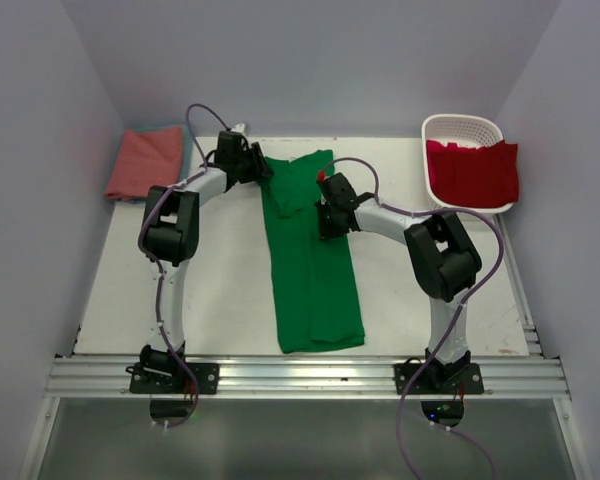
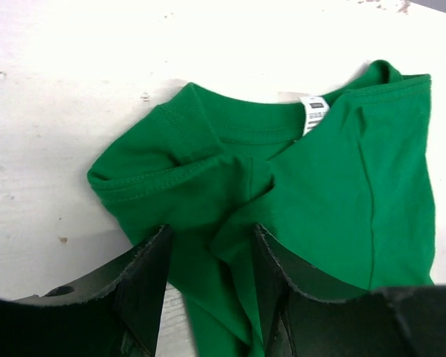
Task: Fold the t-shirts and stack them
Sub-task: Fold the tshirt
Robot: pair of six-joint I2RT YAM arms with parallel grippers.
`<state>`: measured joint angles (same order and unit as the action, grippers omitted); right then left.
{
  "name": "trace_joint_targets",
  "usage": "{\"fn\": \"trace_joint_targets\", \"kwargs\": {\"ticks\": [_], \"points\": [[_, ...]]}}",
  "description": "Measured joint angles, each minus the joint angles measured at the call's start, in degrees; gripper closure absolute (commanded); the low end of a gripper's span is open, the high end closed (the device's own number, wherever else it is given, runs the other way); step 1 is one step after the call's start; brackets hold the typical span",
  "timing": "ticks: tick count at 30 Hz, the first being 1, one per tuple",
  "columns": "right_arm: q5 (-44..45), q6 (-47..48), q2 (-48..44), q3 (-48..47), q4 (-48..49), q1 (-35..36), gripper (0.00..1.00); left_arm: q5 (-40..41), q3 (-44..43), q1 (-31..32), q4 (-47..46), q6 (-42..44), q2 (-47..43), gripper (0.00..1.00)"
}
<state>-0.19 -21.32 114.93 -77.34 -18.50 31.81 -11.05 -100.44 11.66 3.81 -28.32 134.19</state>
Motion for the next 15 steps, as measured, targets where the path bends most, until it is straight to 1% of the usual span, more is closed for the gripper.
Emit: {"fn": "trace_joint_targets", "kwargs": {"ticks": [5,11,13,15], "points": [[0.0,0.0,0.1,0.0,0.0,0.0,1.00,-3.8,1.0,-0.2,-2.9,0.0,0.0,0.52],[0.0,0.0,0.1,-0.1,0.0,0.0,1.00,-9.2,1.0,-0.7,-5.1,-1.1,0.2,0.61],[0.0,0.0,0.1,-0.1,0.0,0.0,1.00,-10.2,1.0,-0.9,-5.6,-1.4,0.4,0.67],[0.0,0.0,0.1,-0.1,0.0,0.0,1.00,-11.2,1.0,-1.2,-6.2,-1.7,0.8,0.68]]}}
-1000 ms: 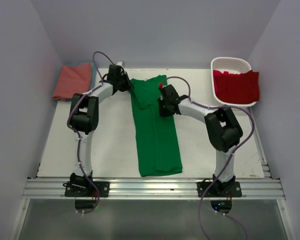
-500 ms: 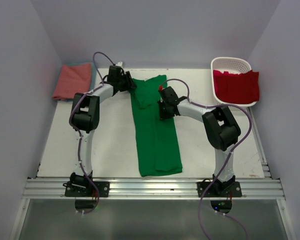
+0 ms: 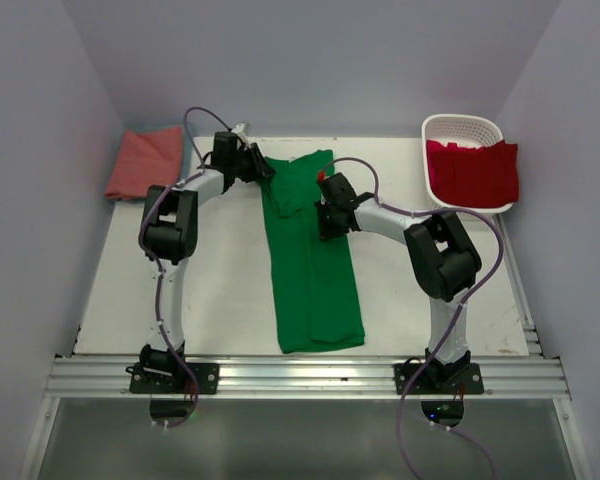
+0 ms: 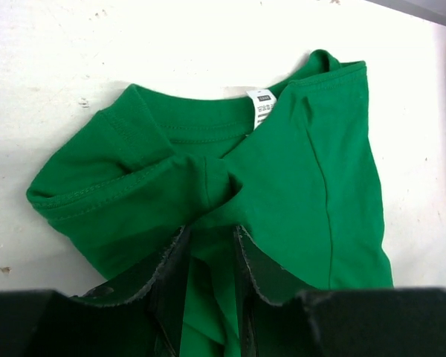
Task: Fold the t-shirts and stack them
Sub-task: Fold the tshirt
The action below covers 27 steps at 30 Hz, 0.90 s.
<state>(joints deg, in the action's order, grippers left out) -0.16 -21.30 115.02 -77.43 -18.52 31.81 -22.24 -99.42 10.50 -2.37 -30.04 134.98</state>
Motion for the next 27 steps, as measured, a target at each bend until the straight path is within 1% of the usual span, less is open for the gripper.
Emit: {"fn": "trace_joint_targets", "kwargs": {"ticks": [3,4,5,6,9,11,13,15,16,17,19,23,27], "points": [[0.0,0.0,0.0,0.0,0.0,0.0,1.00,-0.9,0.0,-0.3,-0.1,-0.6,0.9,0.67],[0.0,0.0,0.0,0.0,0.0,0.0,1.00,-1.2,0.0,-0.4,-0.1,-0.8,1.2,0.66],[0.0,0.0,0.0,0.0,0.0,0.0,1.00,-1.4,0.0,-0.5,-0.1,-0.9,1.5,0.57],[0.0,0.0,0.0,0.0,0.0,0.0,1.00,-1.7,0.0,-0.6,-0.2,-1.0,1.9,0.55],[0.0,0.2,0.0,0.0,0.0,0.0,1.00,-2.9,0.0,-0.8,-1.1,-1.9,2.1,0.51],[0.0,0.3,0.0,0.0,0.0,0.0,1.00,-3.2,0.0,-0.8,-1.3,-1.9,2.1,0.51],[0.0,0.3,0.0,0.0,0.0,0.0,1.00,-3.5,0.0,-0.8,-1.4,-2.0,2.1,0.54],[0.0,0.4,0.0,0.0,0.0,0.0,1.00,-3.9,0.0,-0.8,-1.7,-2.1,2.2,0.62],[0.0,0.4,0.0,0.0,0.0,0.0,1.00,-4.1,0.0,-0.8,-1.9,-2.3,2.3,0.73],[0.0,0.4,0.0,0.0,0.0,0.0,1.00,-4.6,0.0,-0.8,-2.4,-2.6,2.6,0.81],[0.0,0.4,0.0,0.0,0.0,0.0,1.00,-5.7,0.2,-0.9,-3.7,-3.2,3.2,0.92],[0.0,0.4,0.0,0.0,0.0,0.0,1.00,-8.1,2.0,-1.3,-7.0,-4.6,3.7,1.00],[0.0,0.6,0.0,0.0,0.0,0.0,1.00,-9.2,3.1,-1.7,-9.0,-5.4,3.7,1.00]]}}
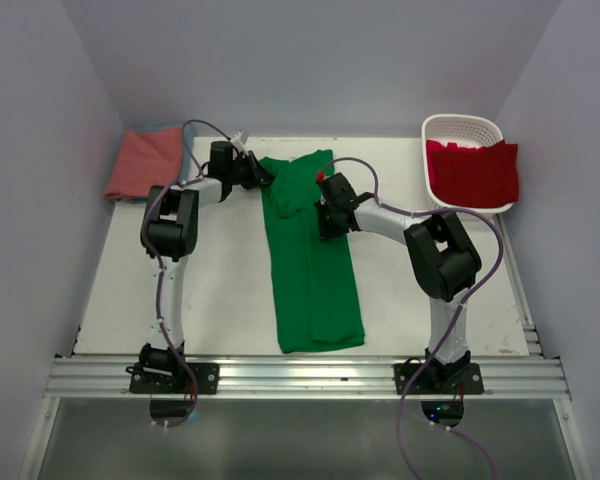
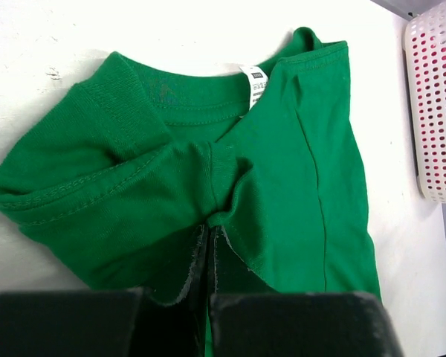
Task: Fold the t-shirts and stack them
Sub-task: Fold the tshirt
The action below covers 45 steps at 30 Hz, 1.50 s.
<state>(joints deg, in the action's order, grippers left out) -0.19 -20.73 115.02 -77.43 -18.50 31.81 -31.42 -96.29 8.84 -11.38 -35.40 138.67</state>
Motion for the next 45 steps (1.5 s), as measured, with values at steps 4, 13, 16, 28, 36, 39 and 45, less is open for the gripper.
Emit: {"fn": "trace_joint_targets", "kwargs": {"ticks": [4,13,16,28,36,39,45], "points": [[0.0,0.0,0.0,0.0,0.0,0.0,1.00,-0.3,1.4,-0.2,-2.0,-0.2,-0.2,1.00],[0.0,0.1,0.0,0.0,0.0,0.0,1.00,1.1,6.1,-0.3,-2.2,-0.2,-5.6,1.00],[0.0,0.2,0.0,0.0,0.0,0.0,1.00,1.6,6.4,-0.5,-2.3,-0.2,-7.4,1.00],[-0.6,0.3,0.1,-0.2,-0.1,0.0,1.00,7.4,6.8,-2.2,0.9,1.1,-12.0,0.09],[-0.7,0.4,0.2,-0.2,-0.1,0.0,1.00,14.0,9.8,-2.5,3.4,1.3,-18.2,0.00],[-0.7,0.4,0.2,-0.2,0.0,0.0,1.00,14.4,14.9,-2.4,2.6,1.3,-23.1,0.00],[-0.3,0.0,-4.7,6.1,3.2,0.0,0.82,16.5,31.6,1.8,1.8,1.6,-41.0,0.00]]}}
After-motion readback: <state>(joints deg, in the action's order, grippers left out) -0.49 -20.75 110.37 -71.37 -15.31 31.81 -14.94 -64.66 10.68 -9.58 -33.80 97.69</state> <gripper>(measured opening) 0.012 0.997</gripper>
